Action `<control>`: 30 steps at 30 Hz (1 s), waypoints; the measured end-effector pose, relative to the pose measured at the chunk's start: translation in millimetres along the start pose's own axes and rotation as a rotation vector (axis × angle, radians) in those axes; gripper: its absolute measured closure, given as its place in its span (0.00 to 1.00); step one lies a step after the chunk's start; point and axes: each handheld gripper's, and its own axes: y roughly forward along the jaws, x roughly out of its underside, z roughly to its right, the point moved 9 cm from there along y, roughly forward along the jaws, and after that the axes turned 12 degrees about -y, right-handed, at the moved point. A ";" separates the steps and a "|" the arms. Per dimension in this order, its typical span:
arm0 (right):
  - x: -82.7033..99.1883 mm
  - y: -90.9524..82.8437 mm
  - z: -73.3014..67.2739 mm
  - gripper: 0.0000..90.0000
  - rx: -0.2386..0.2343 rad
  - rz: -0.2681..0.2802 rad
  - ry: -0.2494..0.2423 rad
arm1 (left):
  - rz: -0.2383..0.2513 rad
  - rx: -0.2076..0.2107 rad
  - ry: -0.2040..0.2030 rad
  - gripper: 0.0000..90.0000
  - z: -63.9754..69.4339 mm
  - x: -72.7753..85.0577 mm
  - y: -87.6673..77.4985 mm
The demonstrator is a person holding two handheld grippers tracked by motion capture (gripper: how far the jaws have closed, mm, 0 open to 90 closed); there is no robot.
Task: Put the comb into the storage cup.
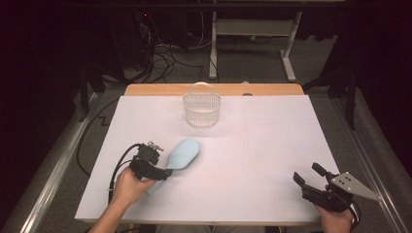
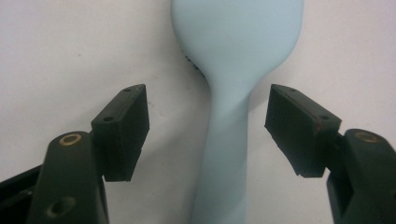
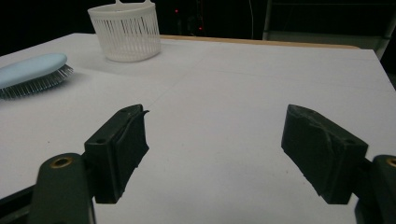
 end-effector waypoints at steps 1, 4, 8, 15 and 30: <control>0.0 0.0 -0.1 0.25 0.000 0.000 0.000 | -0.003 -0.006 0.004 0.33 0.8 -0.1 1.1; 0.0 0.2 -0.3 0.25 0.000 -0.001 0.001 | -0.013 -0.009 0.007 0.34 2.9 -0.9 3.9; -0.4 -0.2 -0.1 0.26 0.001 0.003 -0.001 | -0.033 -0.010 0.012 0.35 5.5 -1.0 8.6; 0.1 -0.1 -0.2 0.26 -0.002 -0.001 -0.002 | -0.056 -0.006 0.008 0.40 6.5 -1.6 14.9; -0.3 0.0 -0.8 0.26 -0.006 0.002 -0.003 | -0.068 -0.010 0.005 0.52 6.3 -3.7 22.7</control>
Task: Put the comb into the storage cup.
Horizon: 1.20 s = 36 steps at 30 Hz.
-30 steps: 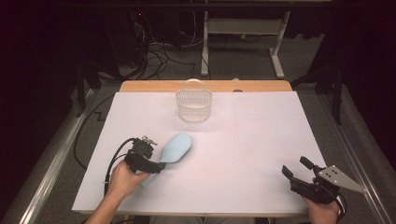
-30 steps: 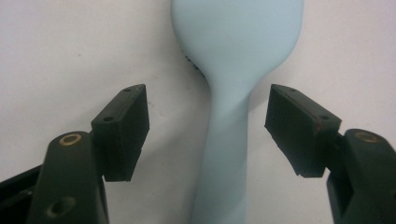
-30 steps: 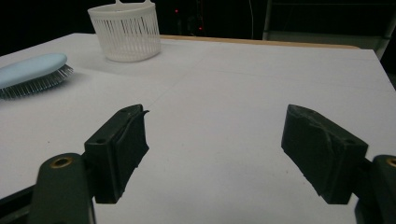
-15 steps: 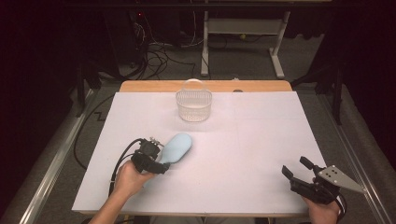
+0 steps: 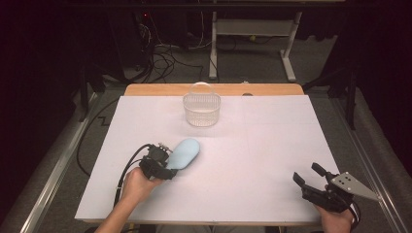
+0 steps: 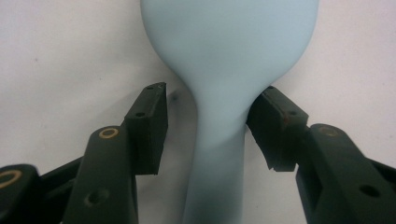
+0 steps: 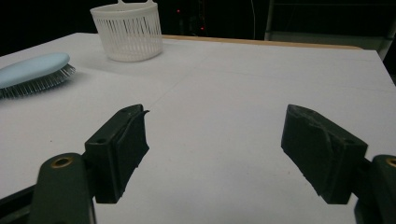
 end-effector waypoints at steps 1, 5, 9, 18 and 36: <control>0.1 0.0 -0.1 0.26 0.000 -0.001 0.002 | 0.000 0.001 -0.002 0.52 -0.1 -0.2 0.0; 0.1 0.2 0.2 0.26 0.002 -0.002 -0.003 | 0.000 0.000 -0.001 0.57 0.0 -1.0 0.2; 0.2 0.3 -0.3 0.26 0.001 -0.003 0.000 | 0.001 -0.005 0.004 0.60 0.4 -1.1 0.0; 0.4 0.5 -0.3 0.26 0.000 -0.005 -0.003 | -0.003 -0.020 0.016 0.71 0.0 -1.7 0.4; 0.8 0.9 -0.1 0.26 0.000 -0.007 -0.005 | 0.006 -0.021 0.025 0.75 -1.0 -1.6 -0.8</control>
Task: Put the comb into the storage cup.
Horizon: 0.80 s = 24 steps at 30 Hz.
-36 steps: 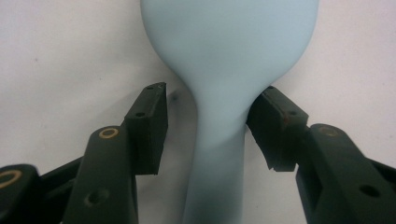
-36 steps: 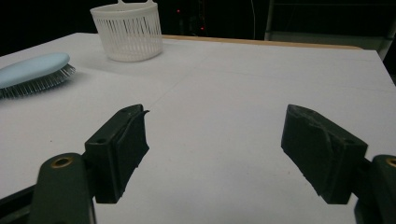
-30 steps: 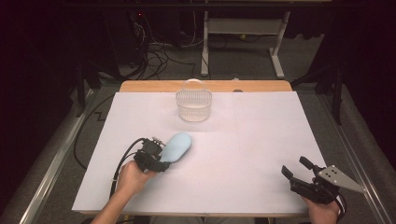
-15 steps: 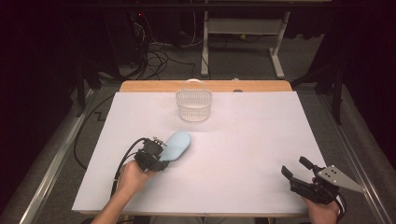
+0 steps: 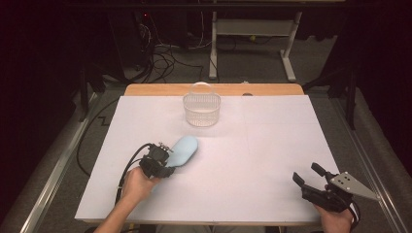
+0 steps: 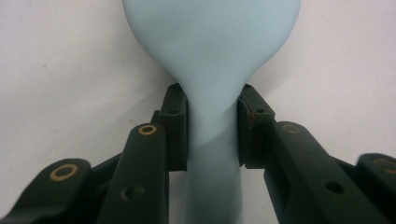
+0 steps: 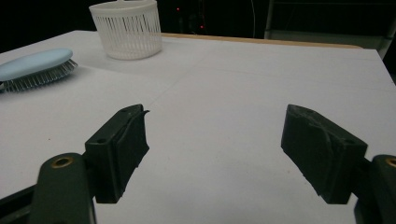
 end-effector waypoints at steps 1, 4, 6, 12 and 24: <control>0.0 0.0 0.0 0.26 0.000 0.000 0.000 | 0.002 0.001 0.001 0.75 0.2 0.0 -0.2; -0.1 -0.2 0.0 0.26 0.000 0.001 0.001 | 0.003 0.005 0.003 0.75 0.6 0.0 -0.6; 0.0 -0.1 0.1 0.26 0.000 0.000 0.000 | 0.007 0.005 0.003 0.75 0.6 -0.2 -1.2; 0.0 0.1 -0.1 0.26 0.001 -0.001 -0.002 | 0.023 0.013 -0.001 0.75 0.0 -0.5 -4.8; 0.1 0.1 -0.2 0.26 0.003 -0.003 -0.002 | 0.066 0.035 -0.003 0.75 0.5 -1.8 -12.0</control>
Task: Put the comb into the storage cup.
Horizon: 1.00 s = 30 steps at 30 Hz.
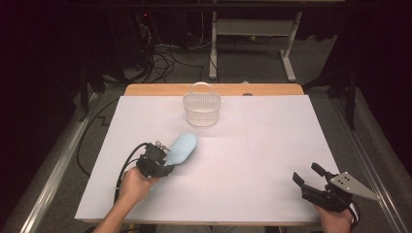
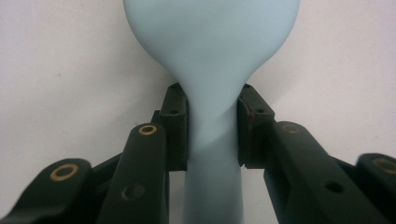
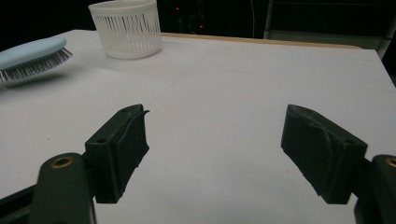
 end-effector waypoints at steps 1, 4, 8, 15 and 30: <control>-0.1 0.0 0.0 0.26 0.001 0.000 0.000 | 0.002 0.004 -0.001 0.75 0.4 0.0 -0.5; 0.0 0.1 -0.1 0.26 0.000 -0.001 -0.001 | 0.012 0.009 0.000 0.75 1.2 -0.2 -1.9; 0.0 0.3 0.2 0.26 0.002 0.000 0.002 | 0.031 0.022 0.003 0.75 2.9 -0.5 -5.2; 0.2 0.5 0.3 0.26 0.004 -0.001 0.002 | 0.070 0.054 -0.002 0.75 5.9 -1.5 -11.2; 0.0 1.3 -0.3 0.26 0.010 -0.007 -0.005 | 0.127 0.107 0.011 0.75 12.9 6.7 -16.6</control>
